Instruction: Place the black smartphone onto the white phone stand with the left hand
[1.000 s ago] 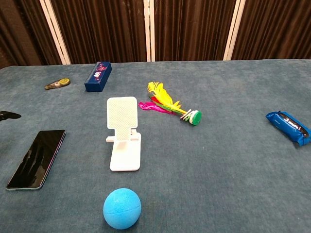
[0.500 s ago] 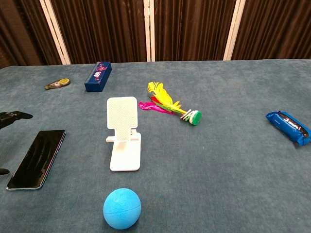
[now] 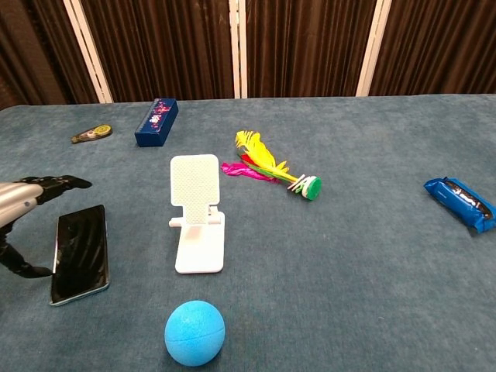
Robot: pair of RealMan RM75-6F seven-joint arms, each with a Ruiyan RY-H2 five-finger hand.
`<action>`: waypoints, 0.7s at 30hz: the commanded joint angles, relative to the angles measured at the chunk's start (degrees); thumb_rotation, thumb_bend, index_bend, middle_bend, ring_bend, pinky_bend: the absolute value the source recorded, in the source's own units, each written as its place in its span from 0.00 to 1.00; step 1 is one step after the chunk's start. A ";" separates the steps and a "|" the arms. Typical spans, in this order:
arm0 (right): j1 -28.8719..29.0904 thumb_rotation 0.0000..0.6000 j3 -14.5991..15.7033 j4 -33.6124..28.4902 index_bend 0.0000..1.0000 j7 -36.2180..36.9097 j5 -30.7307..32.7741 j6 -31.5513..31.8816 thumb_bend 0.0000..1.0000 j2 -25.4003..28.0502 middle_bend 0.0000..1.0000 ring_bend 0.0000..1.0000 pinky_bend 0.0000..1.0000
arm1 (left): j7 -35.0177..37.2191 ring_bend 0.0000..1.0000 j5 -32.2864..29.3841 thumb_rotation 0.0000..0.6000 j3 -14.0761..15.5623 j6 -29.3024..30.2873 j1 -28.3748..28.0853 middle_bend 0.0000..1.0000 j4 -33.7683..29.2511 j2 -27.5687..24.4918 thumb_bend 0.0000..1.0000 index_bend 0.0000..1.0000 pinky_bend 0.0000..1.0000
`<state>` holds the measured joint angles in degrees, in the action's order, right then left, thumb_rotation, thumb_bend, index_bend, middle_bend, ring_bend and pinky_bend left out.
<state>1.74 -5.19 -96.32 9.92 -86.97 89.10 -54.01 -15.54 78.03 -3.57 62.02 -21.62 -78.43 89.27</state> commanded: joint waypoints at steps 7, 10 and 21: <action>0.14 1.00 -0.08 0.14 0.00 -0.04 0.43 -0.41 0.00 -0.07 0.00 0.00 0.00 | -5.56 0.00 -1.70 1.00 -0.87 -3.00 -3.23 0.00 -5.03 0.82 0.00 0.00 0.00; 0.13 1.00 -0.18 0.25 0.00 0.19 0.78 -0.51 0.00 -0.05 0.00 0.00 0.00 | -5.78 0.00 -1.53 1.00 -0.89 -2.44 -3.36 0.00 -6.69 -0.47 0.00 0.00 0.00; 0.59 1.00 -0.36 0.48 0.00 -1.60 1.83 -1.62 0.00 -0.58 0.00 0.00 0.00 | 3.16 0.00 9.44 1.00 2.32 -7.83 -8.48 0.00 -10.54 -14.23 0.00 0.00 0.00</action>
<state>2.24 -5.49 -95.83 8.58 -85.34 87.65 -54.48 -15.23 84.20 -2.53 56.72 -27.81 -88.31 77.60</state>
